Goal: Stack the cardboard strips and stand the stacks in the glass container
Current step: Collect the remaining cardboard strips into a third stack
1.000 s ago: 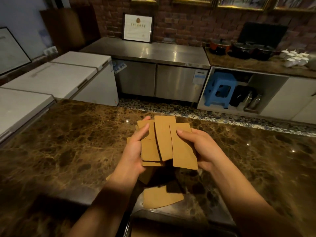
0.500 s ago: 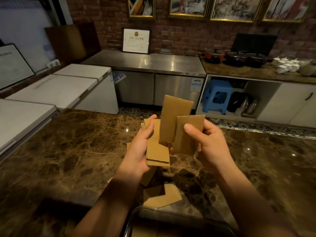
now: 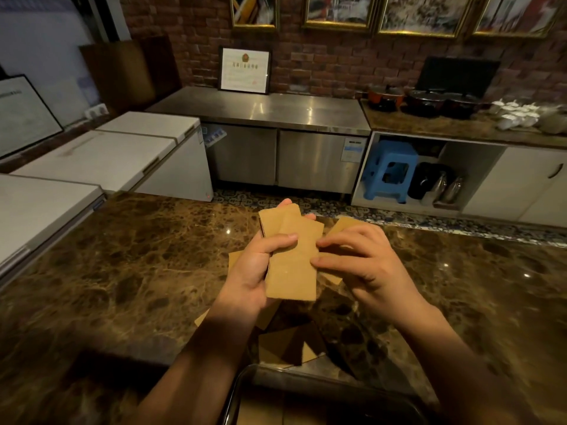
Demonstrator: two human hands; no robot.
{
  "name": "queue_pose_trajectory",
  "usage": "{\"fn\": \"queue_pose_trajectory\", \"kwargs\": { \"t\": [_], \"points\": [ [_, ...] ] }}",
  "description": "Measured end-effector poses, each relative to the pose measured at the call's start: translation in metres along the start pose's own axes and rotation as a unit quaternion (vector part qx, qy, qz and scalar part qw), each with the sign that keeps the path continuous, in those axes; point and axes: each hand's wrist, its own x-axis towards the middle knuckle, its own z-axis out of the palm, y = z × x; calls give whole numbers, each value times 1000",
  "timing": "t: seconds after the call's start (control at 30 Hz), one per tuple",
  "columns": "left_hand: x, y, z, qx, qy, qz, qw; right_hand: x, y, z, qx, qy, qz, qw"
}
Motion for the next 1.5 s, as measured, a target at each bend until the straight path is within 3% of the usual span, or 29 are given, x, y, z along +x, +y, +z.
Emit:
{"fn": "queue_pose_trajectory", "kwargs": {
  "t": [0.07,0.13,0.17,0.27,0.3,0.33,0.47,0.7,0.8,0.9,1.0,1.07,1.13,1.23,1.37,1.5],
  "points": [
    [1,1,-1,-14,30,-8,999,4,-7,-3,18,48,46,998],
    [1,3,-2,-18,54,0,998,9,-18,-6,129,134,188,964],
    [1,4,-3,-15,67,10,998,13,-23,-7,219,177,278,918],
    [2,6,-6,7,104,34,994,17,-29,-6,512,198,473,690],
    [3,5,-6,16,118,38,992,17,-33,-5,560,171,500,638],
    [4,5,-5,22,132,42,990,17,-37,-3,582,138,512,616],
    [8,2,0,31,180,81,980,15,-51,15,584,97,517,618],
    [9,0,-4,56,177,123,975,16,-46,17,521,143,518,663],
    [8,4,-10,38,158,68,984,20,-30,4,493,130,519,686],
    [8,11,-18,-16,107,-17,994,26,-10,-16,469,26,486,737],
    [8,16,-18,-9,57,-75,996,33,3,-31,483,-80,457,743],
    [6,15,-14,20,7,-123,992,37,7,-34,473,-108,449,750],
    [3,9,-10,69,-14,-164,984,41,6,-31,449,-93,451,766],
    [-1,-1,-3,38,-12,-198,979,48,0,-17,448,-30,477,756],
    [1,-11,2,88,-20,-154,984,53,-7,-1,453,47,515,726],
    [3,-13,0,67,-14,-99,993,54,-9,0,470,110,537,692]
  ]
}}
